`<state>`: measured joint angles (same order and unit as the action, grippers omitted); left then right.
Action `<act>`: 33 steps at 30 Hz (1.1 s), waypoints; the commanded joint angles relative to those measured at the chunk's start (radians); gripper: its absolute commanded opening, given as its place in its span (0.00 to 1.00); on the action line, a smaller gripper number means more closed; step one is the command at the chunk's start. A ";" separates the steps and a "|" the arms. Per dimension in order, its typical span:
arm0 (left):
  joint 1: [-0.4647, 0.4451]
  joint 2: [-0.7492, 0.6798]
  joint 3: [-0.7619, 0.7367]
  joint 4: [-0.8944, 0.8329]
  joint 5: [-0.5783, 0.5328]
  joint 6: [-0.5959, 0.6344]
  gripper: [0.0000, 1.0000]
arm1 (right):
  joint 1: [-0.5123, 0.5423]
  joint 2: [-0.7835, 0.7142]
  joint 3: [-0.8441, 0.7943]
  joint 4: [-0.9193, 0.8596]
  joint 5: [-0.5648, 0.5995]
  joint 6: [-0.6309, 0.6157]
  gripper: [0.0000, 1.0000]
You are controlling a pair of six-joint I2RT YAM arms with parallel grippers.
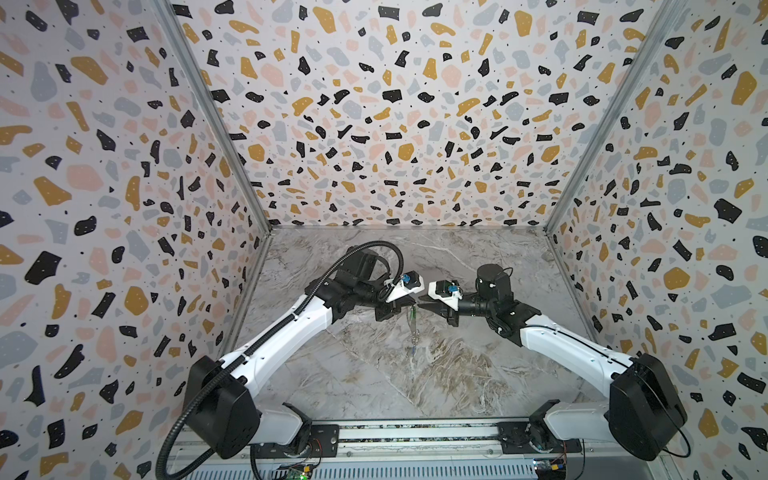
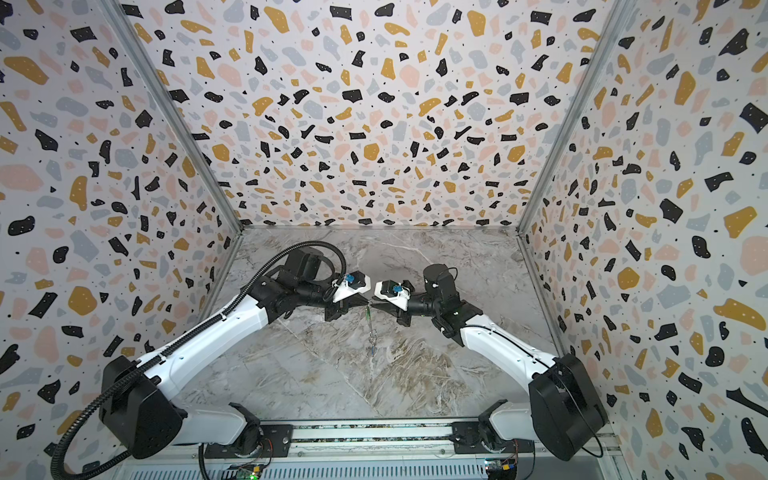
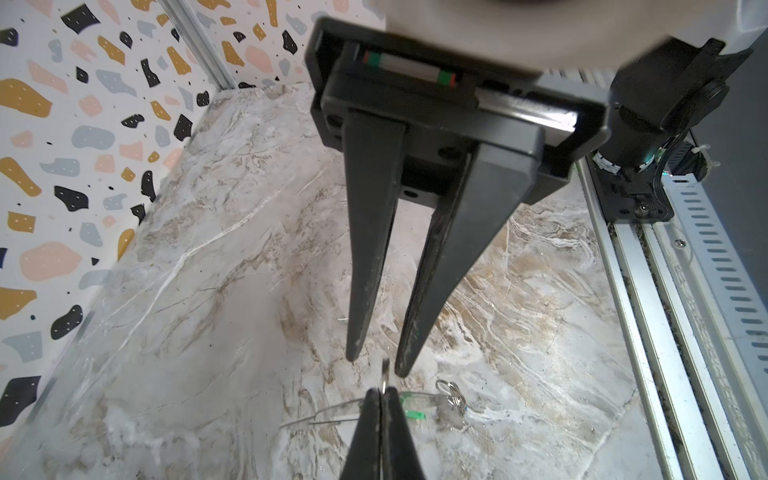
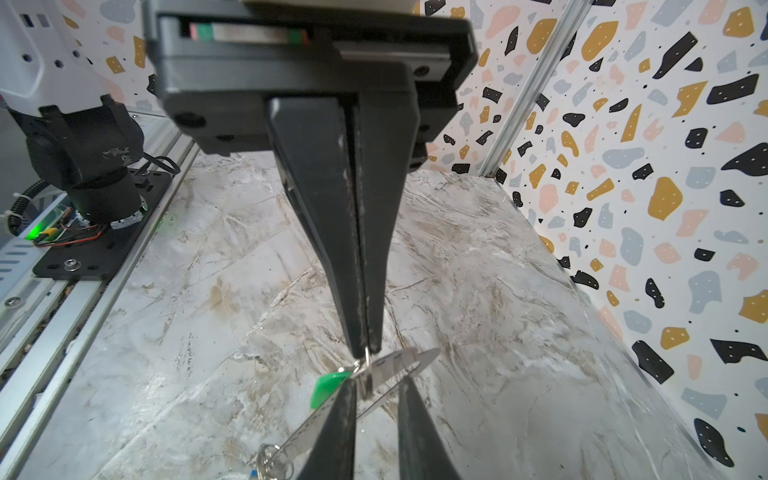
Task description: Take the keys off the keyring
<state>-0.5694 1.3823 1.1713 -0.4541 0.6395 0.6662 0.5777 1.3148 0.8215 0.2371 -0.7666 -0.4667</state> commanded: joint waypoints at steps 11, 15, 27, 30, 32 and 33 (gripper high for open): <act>-0.030 0.009 0.076 -0.031 -0.046 0.021 0.00 | 0.007 0.001 0.027 0.010 -0.033 0.009 0.14; -0.030 0.010 0.075 -0.033 -0.048 0.022 0.00 | 0.008 -0.003 0.021 0.028 -0.034 0.016 0.07; -0.032 -0.007 0.061 -0.005 -0.015 0.024 0.00 | 0.009 0.006 0.022 0.031 -0.036 0.039 0.08; -0.033 -0.009 0.060 -0.006 -0.014 0.027 0.00 | 0.010 0.011 0.029 0.025 -0.039 0.042 0.09; -0.032 -0.010 0.059 -0.004 -0.017 0.027 0.00 | 0.014 0.015 0.034 0.014 -0.036 0.038 0.10; -0.033 -0.012 0.056 -0.005 -0.013 0.027 0.00 | 0.015 0.017 0.037 0.008 -0.037 0.036 0.09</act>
<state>-0.5968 1.3933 1.2140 -0.4950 0.5945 0.6849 0.5842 1.3281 0.8219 0.2466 -0.7895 -0.4389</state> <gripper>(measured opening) 0.047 0.092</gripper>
